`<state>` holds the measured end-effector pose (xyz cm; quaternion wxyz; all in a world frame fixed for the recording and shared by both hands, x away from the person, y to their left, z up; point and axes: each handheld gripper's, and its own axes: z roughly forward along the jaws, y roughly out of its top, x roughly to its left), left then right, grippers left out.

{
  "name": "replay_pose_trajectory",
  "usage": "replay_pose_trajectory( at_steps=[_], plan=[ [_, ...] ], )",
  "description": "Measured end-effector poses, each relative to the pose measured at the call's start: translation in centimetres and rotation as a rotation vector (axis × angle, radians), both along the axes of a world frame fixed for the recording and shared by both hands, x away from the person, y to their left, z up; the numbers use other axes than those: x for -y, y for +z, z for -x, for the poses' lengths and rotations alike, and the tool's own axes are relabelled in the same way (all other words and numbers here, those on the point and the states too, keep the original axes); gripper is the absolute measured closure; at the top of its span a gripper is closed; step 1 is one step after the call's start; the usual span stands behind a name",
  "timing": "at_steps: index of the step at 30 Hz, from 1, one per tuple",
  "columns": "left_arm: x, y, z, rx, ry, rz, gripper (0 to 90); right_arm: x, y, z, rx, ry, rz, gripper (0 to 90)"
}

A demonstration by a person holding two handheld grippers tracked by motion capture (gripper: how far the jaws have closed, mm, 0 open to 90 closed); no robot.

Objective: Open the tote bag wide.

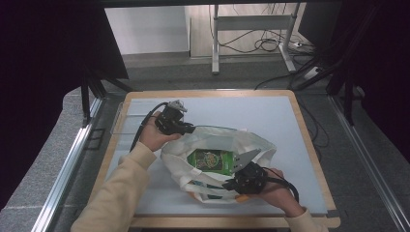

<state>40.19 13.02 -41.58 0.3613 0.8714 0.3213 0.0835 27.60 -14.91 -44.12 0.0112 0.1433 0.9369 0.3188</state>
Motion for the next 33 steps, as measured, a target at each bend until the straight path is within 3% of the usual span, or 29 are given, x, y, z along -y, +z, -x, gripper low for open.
replay_pose_trajectory(
  at_steps=[17, 28, 33],
  plan=[
    [-0.4, -0.7, -2.2, -0.011, 0.075, 0.034, 81.6, -0.3, -1.3, 1.4, -0.033, 0.035, 0.027, 85.3],
    [-0.4, -1.1, -2.4, -0.019, 0.085, 0.045, 81.5, -1.1, -3.0, 1.8, -0.048, 0.057, 0.079, 84.0],
    [-0.6, -1.1, -2.3, -0.022, 0.078, 0.051, 81.3, -1.0, -3.1, 1.7, -0.051, 0.056, 0.073, 83.8]
  ],
)
